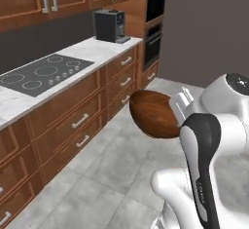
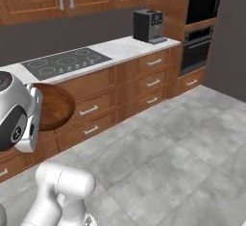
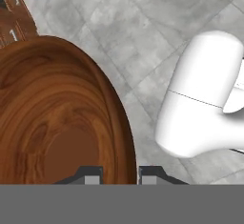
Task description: Clear the mugs and bowl far away from the sink.
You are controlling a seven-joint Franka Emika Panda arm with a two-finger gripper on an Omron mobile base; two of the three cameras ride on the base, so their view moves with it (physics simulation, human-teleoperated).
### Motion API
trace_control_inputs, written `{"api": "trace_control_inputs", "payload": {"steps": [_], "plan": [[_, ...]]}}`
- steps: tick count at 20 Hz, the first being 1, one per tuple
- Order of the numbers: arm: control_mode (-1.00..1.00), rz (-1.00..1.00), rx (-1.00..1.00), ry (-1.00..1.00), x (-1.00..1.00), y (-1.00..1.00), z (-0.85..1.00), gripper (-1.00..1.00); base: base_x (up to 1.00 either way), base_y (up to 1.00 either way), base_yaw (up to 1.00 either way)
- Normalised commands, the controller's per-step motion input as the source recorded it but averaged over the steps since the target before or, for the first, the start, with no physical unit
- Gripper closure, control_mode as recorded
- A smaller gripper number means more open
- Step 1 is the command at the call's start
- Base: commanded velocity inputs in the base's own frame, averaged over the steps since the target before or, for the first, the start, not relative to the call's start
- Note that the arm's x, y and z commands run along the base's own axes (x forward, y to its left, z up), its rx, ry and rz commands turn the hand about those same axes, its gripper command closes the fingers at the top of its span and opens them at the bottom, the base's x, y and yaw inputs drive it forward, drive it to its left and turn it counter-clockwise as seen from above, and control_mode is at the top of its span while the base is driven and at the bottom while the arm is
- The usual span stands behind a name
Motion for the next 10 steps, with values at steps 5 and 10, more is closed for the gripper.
{"api": "trace_control_inputs", "payload": {"steps": [5,10], "plan": [[1.00,0.00,0.00,0.00,0.00,0.00,0.00,1.00,0.62,0.00,0.64],[1.00,0.00,0.00,0.00,0.00,0.00,0.00,1.00,0.79,-0.01,0.45]]}}
